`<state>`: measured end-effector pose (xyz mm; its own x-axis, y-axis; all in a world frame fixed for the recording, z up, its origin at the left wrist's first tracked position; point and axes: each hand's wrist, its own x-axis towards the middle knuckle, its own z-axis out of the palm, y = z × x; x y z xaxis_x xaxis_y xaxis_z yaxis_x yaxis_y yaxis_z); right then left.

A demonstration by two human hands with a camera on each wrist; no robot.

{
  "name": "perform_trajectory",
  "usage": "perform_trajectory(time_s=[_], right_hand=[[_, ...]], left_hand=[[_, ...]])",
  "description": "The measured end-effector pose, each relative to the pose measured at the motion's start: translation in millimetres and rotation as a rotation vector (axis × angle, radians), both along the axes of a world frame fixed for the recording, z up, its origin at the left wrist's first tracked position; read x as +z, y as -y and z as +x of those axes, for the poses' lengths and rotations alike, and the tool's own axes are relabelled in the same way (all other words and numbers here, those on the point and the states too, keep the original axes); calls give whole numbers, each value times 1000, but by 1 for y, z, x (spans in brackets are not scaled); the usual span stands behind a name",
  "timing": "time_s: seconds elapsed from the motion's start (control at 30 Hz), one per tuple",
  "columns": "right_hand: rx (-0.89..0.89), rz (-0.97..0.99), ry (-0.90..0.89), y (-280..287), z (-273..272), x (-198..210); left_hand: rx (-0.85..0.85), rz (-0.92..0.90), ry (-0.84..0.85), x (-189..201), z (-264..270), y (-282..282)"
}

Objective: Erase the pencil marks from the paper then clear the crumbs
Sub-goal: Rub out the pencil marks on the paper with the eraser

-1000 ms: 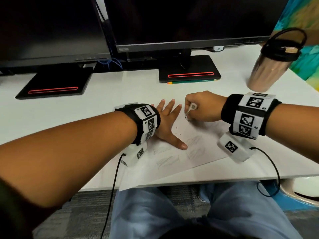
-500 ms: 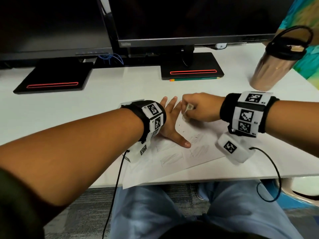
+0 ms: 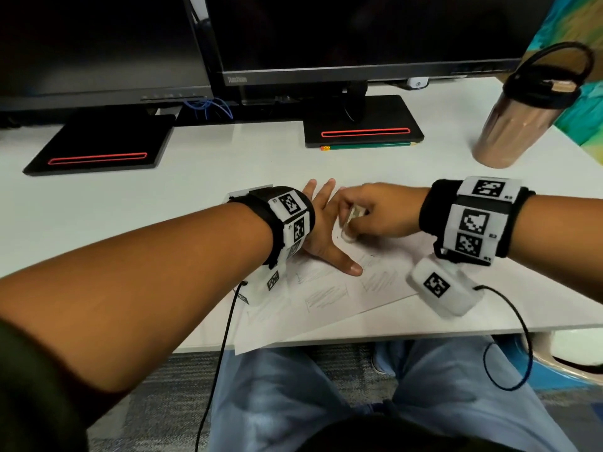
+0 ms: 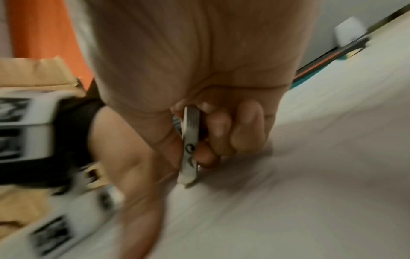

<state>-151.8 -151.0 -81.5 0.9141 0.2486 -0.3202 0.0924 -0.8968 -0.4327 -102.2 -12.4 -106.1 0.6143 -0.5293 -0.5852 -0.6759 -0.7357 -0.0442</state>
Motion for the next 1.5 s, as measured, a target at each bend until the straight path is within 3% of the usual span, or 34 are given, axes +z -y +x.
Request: perform_trajectory(time_s=[0.1,0.17,0.3,0.43,0.53,0.67,0.8,0.93,1.07,1.2,1.4,1.5], right_hand=[[12,-34,81,5,-1,-4],[84,-9,40,1,-7,-7],[3,8,72,10,-6,-4],[96,5,57,3,-11,-7],[20,10,70,11,-9,-3],[105,-12,58,5,-14,-5],[-7,-9,75,19,-8,-2],[91,-5,59,12,-14,-7],[-35,-10,82,28,-10,-3],[52,-9,63,21,-17,-5],[-125,54,192,48,-1,18],[-129,68,182,45,2,15]], left_hand=[[15,-7,3,-7,6,-1],[-3,-11,-1,-7,6,-1],[9,-21,19,-8,7,0],[12,-15,12,-7,6,1],[17,-19,17,-6,5,1],[21,-8,5,-5,5,1],[24,-17,10,-5,5,1],[17,-13,8,-4,4,1],[30,-13,-3,-5,6,2],[6,-13,3,-5,7,0],[-9,7,-29,6,10,3],[-11,-15,-33,7,7,12]])
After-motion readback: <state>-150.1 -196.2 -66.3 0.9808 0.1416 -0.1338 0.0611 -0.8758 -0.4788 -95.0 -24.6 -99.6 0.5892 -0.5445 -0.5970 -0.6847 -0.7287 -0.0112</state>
